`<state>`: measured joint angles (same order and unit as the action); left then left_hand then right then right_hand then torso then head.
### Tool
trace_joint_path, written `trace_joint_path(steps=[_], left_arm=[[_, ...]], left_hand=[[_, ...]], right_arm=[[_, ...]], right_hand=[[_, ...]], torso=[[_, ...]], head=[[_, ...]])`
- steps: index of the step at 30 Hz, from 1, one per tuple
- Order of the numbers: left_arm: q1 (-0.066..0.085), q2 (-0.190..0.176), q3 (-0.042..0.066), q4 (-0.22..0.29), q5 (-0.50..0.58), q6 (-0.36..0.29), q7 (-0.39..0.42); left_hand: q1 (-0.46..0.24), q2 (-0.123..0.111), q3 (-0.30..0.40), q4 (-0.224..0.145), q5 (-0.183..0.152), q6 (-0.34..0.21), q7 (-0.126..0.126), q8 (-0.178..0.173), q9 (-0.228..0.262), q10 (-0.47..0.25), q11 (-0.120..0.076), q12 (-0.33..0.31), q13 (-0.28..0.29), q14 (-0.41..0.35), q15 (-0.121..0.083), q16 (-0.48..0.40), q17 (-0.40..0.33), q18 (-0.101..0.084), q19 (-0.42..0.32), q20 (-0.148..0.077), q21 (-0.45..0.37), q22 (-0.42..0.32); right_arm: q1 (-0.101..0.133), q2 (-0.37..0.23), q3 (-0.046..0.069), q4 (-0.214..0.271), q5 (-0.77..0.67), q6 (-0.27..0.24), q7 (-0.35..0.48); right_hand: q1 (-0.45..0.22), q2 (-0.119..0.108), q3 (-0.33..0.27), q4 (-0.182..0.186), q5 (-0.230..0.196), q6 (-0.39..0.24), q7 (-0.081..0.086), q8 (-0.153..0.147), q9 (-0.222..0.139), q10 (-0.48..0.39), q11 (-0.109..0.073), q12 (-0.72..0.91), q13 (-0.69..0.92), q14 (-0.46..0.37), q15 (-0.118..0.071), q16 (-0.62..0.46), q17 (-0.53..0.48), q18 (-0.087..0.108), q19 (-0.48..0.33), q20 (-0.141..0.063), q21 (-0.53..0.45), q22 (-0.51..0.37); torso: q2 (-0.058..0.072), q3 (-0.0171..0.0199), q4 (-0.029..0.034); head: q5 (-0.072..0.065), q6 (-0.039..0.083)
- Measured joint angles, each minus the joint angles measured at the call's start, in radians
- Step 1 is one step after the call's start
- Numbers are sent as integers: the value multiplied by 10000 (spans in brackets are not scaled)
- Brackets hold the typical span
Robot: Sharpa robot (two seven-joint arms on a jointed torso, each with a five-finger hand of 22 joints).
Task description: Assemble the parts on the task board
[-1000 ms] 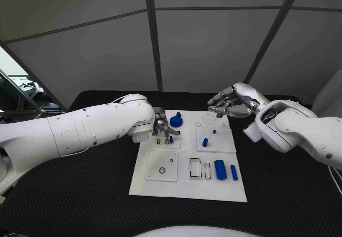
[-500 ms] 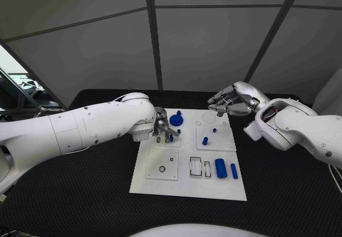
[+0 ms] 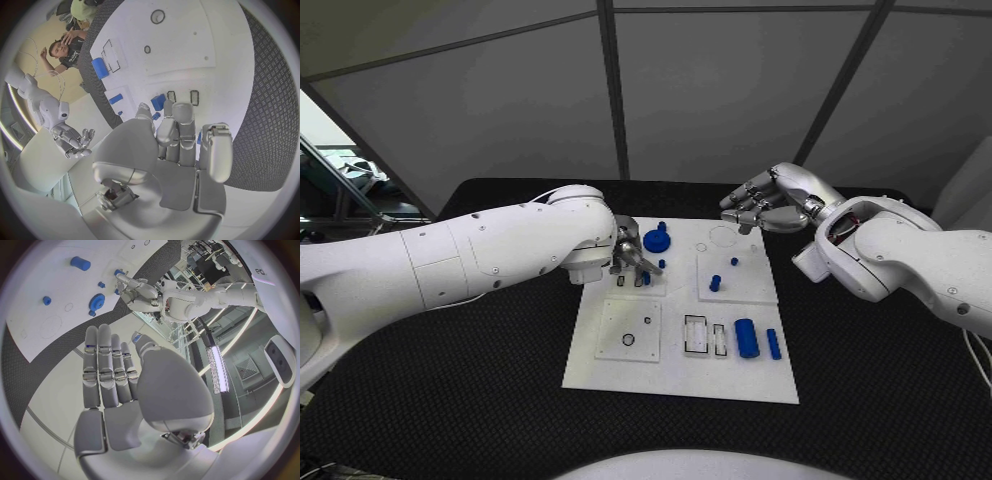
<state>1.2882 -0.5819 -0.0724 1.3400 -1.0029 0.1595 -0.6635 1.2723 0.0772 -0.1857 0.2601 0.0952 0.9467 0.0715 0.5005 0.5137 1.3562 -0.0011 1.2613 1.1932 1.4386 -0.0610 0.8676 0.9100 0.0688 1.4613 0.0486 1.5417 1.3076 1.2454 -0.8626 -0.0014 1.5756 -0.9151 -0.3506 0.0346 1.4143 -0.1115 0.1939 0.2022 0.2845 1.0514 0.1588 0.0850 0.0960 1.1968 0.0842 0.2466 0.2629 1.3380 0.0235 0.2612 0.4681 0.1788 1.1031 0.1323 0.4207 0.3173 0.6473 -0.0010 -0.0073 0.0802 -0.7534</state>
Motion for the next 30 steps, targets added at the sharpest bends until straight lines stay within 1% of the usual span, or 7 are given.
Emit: trace_joint_path(steps=[8, 14, 18, 23, 26, 29, 30], left_arm=[[0, 50, 0, -8, -2, 81, 1], [0, 68, 0, -29, -3, 135, 12], [12, 70, 2, -30, -3, 154, 36], [25, 62, 14, -25, 25, 161, 104], [26, 35, 14, -2, 78, 152, 170], [23, -27, 7, 46, 185, 128, 227], [17, -72, 3, 84, 248, 107, 249]], left_hand=[[294, 149, 208, -149, 0, -35, -36, 0, 86, 0, 1, -47, 8, -1, 1, 0, 21, -2, 0, 0, 0, 0], [810, 309, 609, -496, 0, -125, -53, 0, 165, -39, -32, -71, 26, -8, 8, -41, 57, 7, 36, -36, 0, 0], [1032, 373, 924, -636, -1, -160, -88, 0, 182, -57, -21, -83, 41, 17, -16, -48, 69, 6, 37, -37, -1, 0], [1379, 399, 1791, -842, 39, -217, -107, -38, 214, -147, -74, -144, 29, -12, -55, -103, 113, 7, 73, -73, -1, 0], [1500, 278, 2431, -852, 35, -287, -105, -115, 257, -160, -85, -152, -7, 19, -86, -116, 139, 7, 73, -73, -1, 0], [1635, 21, 3196, -175, 36, -360, -33, 6, 553, -155, -90, -266, -60, 20, -87, -161, 183, 4, 36, -111, -1, 0], [1527, -225, 3706, -48, 36, -382, -53, 124, 671, -149, -95, -307, -93, 21, -87, -165, 196, 4, 36, -110, -1, 0]], right_arm=[[0, 14, 0, -7, -17, 28, -24], [0, 24, 0, -9, -24, 42, -35], [0, 30, 0, -10, -27, 57, -39], [0, 41, 0, -18, -30, 86, -50], [0, 49, 0, -24, -33, 106, -57], [0, 53, 0, -30, -34, 121, -62], [0, 54, 0, -34, -34, 128, -66]], right_hand=[[0, 0, 0, 0, 54, 0, 0, 0, 0, 0, 0, 0, -8, 0, 0, -38, 9, 0, 0, 0, 0, -13], [0, 0, 9, -9, 55, 0, 0, 0, 1, 0, 0, 0, -22, 0, 0, -38, 18, 0, 0, 0, -39, -16], [0, 0, 28, -27, 180, 0, 0, 0, 1, 0, 0, 0, -40, 0, 0, -87, 33, 0, 0, 0, -41, -42], [0, 0, 67, -66, 264, 0, 0, 0, 1, 0, -1, 0, -57, 0, 0, -87, 44, -1, 0, 0, -82, -55], [0, 0, 67, -66, 264, 0, 0, 0, 1, 0, 0, 0, -57, 0, 0, -87, 44, 0, 0, 0, -82, -54], [0, 0, 67, -66, 264, 0, 0, 0, 1, 0, 0, 0, -67, 0, 0, -87, 44, -1, 0, 0, -82, -61], [0, 0, 67, -66, 264, 0, 0, 0, 1, 0, -1, 0, -68, 0, 0, -87, 43, 0, 0, 0, -82, -64]], torso=[[1, 1, 0], [2, 1, 0], [4, 0, 0], [4, -1, 0], [4, -1, 0], [4, -2, 3], [4, -2, 4]], head=[[8, -12], [9, -20], [9, -39], [9, -51], [3, -52], [0, -36], [-4, -29]])
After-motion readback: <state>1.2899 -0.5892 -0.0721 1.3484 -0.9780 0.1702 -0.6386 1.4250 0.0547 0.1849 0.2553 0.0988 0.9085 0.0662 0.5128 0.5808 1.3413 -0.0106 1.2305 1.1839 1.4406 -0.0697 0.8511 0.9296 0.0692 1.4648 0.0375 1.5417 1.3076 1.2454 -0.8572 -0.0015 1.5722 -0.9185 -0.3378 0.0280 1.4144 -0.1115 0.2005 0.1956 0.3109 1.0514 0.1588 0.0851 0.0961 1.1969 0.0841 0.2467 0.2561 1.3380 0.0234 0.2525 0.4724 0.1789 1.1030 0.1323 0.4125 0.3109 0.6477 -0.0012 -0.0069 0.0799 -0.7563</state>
